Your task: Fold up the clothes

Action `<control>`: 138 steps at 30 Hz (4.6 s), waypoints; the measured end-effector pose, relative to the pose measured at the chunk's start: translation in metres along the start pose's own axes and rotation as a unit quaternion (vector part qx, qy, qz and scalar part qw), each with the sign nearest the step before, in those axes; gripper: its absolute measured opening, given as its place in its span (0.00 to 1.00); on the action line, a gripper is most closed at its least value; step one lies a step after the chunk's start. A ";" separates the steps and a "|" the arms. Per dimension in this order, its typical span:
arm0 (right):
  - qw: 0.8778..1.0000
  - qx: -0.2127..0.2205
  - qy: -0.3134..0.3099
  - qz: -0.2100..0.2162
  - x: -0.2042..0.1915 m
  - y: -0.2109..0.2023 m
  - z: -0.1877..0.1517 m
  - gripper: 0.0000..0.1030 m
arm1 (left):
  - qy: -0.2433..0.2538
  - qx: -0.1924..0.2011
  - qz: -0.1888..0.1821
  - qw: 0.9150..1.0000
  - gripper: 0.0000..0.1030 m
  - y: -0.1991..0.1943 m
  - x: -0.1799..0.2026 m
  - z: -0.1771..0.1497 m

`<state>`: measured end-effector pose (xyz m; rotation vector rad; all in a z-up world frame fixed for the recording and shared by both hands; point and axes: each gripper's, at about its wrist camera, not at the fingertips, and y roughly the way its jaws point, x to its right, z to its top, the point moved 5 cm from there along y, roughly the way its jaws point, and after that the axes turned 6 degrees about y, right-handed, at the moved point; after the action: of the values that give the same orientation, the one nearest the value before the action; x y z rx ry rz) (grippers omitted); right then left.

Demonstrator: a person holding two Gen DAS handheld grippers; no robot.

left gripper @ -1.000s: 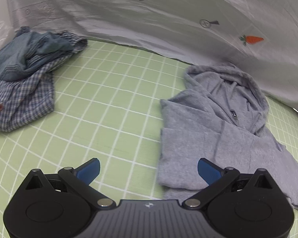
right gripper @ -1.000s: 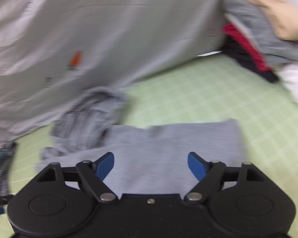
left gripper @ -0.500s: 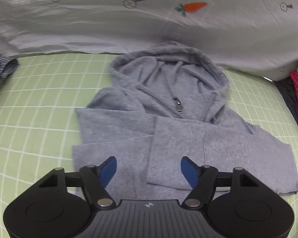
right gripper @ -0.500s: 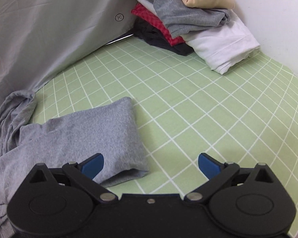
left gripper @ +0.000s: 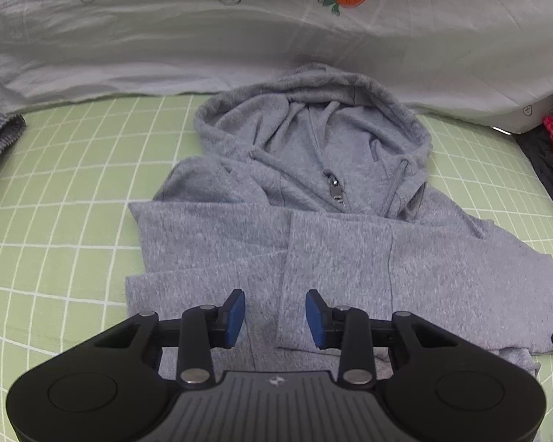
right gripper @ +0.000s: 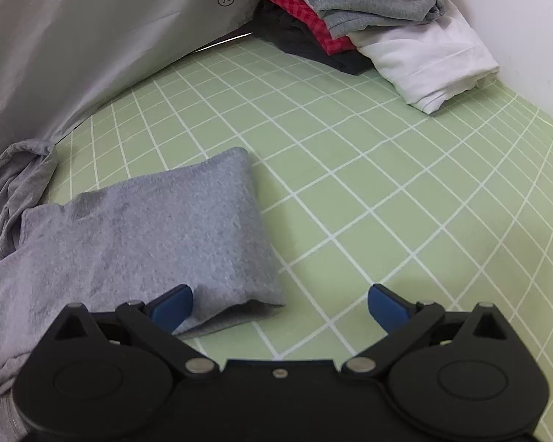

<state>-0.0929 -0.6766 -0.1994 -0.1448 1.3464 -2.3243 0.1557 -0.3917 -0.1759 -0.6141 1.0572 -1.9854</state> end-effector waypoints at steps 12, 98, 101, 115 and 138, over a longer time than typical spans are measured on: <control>1.000 -0.005 -0.006 0.001 -0.002 0.001 -0.002 1.00 | 0.007 -0.033 -0.032 0.999 0.31 0.020 0.013 -0.007; 0.996 -0.005 -0.076 0.043 -0.043 -0.020 -0.019 1.00 | -0.202 0.109 -0.014 0.973 0.00 -0.077 -0.109 -0.014; 0.997 -0.006 -0.067 0.042 -0.040 -0.019 -0.019 1.00 | -0.149 0.097 -0.068 0.982 0.00 -0.067 -0.060 -0.005; 0.987 0.045 -0.140 0.061 -0.089 -0.037 -0.011 1.00 | -0.107 0.018 0.004 0.994 0.92 -0.050 -0.052 -0.034; 0.924 -0.063 -0.302 0.228 -0.293 -0.042 -0.121 0.67 | -0.184 -0.062 0.112 0.975 1.00 -0.020 -0.126 -0.089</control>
<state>0.1184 -0.4371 -0.1888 -0.4877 1.0637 -1.6148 0.1564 -0.2404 -0.2133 -0.8528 0.9762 -1.5454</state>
